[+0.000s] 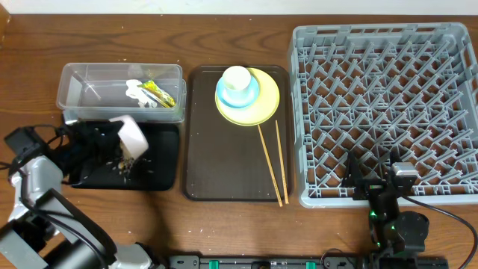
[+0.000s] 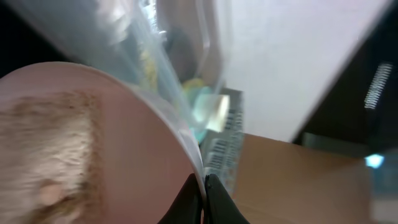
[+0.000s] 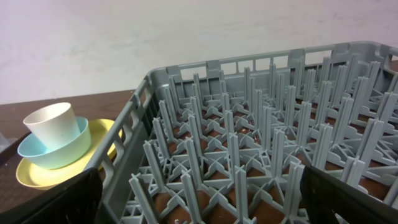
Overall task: Sort waste into correct bins and load items into the dishwasher rack
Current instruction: 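Tilt the bowl with the left gripper to dump rice onto the black tray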
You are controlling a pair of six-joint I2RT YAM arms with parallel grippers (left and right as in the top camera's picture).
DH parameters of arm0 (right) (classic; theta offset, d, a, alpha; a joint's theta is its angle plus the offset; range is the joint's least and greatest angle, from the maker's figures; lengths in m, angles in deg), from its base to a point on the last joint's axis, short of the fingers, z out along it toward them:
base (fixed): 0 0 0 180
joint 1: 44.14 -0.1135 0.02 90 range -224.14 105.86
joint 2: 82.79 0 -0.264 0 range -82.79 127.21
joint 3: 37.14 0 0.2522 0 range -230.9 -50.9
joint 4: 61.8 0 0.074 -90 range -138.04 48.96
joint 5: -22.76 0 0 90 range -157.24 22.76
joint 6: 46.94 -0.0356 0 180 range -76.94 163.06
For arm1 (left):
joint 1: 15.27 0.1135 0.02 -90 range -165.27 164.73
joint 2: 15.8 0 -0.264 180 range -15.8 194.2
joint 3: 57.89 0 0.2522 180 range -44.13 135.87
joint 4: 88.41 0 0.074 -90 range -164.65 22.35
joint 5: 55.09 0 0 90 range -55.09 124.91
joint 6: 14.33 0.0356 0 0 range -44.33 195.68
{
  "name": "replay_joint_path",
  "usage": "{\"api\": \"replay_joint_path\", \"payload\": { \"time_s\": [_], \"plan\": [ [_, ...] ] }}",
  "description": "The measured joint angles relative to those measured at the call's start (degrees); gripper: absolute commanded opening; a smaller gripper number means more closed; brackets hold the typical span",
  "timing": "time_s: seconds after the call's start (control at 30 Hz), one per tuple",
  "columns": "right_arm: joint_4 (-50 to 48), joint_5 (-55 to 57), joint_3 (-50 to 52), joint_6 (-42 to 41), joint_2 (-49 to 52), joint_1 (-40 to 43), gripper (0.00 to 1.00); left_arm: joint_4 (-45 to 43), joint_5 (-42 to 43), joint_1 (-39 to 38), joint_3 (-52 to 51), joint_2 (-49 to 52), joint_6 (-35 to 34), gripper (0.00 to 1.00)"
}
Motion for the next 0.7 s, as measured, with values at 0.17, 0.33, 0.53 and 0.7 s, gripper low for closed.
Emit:
{"api": "replay_joint_path", "payload": {
  "time_s": [0.17,0.33,0.53,0.7],
  "plan": [
    [0.0,0.0,0.0,0.0,0.0,0.0,0.99,-0.2,5.4,2.6,0.0,0.2,0.4,0.06],
    [0.0,0.0,0.0,0.0,0.0,0.0,0.99,-1.3,8.0,2.9,0.0,0.2,0.4,0.06],
    [0.0,0.0,0.0,0.0,0.0,0.0,0.99,-3.0,11.8,2.9,0.0,0.2,0.4,0.06],
    [0.0,0.0,0.0,0.0,0.0,0.0,0.99,-3.0,12.7,2.9,0.0,0.2,0.3,0.06]
  ]
}}
